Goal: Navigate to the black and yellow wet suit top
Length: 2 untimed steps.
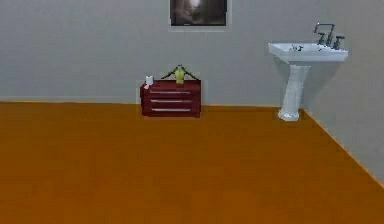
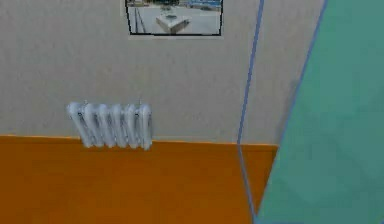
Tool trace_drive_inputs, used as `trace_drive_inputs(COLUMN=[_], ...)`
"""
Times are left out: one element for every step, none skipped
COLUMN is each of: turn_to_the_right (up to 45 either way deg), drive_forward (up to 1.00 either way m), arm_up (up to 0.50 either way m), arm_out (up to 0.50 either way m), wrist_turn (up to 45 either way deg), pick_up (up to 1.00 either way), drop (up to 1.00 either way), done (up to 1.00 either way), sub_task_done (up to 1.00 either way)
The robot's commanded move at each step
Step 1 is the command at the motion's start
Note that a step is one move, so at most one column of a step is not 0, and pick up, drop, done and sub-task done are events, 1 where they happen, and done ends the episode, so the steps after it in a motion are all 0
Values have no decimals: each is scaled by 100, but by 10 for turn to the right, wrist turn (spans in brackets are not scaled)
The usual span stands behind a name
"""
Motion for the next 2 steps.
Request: trace_drive_inputs(turn_to_the_right=[0,0], drive_forward=[100,100], arm_up=[0,0], arm_out=[0,0], wrist_turn=[0,0], pick_up=[0,0], drop=[0,0], done=[0,0], sub_task_done=[0,0])
